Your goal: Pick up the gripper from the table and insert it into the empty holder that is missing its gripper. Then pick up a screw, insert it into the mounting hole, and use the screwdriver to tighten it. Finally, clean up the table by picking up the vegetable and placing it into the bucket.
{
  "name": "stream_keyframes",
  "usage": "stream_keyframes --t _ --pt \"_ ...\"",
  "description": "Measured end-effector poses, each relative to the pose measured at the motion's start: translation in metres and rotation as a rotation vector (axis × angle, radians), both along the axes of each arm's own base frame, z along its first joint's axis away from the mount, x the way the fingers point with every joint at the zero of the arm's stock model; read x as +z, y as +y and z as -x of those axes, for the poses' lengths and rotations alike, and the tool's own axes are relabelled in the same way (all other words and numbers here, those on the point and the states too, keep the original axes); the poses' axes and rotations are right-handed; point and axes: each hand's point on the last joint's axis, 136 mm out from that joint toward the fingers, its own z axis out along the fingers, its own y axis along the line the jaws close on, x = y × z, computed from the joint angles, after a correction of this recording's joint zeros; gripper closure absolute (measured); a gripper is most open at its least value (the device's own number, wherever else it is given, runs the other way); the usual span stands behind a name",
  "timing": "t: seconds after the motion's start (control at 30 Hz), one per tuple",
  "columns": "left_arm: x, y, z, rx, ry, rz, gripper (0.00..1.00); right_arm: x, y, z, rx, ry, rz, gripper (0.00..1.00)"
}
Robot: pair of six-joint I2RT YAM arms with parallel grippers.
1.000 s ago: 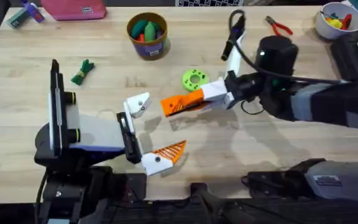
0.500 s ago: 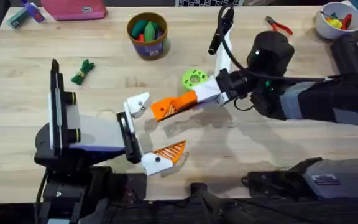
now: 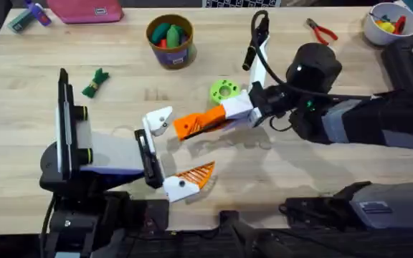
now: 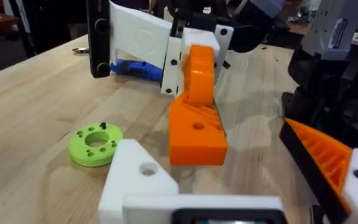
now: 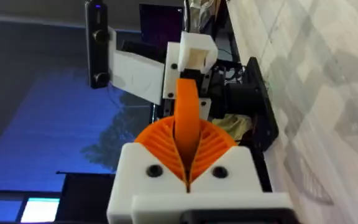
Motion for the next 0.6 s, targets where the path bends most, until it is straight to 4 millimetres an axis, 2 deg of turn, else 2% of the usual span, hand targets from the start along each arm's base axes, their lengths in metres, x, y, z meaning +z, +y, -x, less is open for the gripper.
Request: stream_keyframes --t 0.6 --pt "0.0 0.0 0.0 0.0 0.0 0.0 0.014 -0.0007 0.0038 0.0025 0.002 0.012 0.006 0.993"
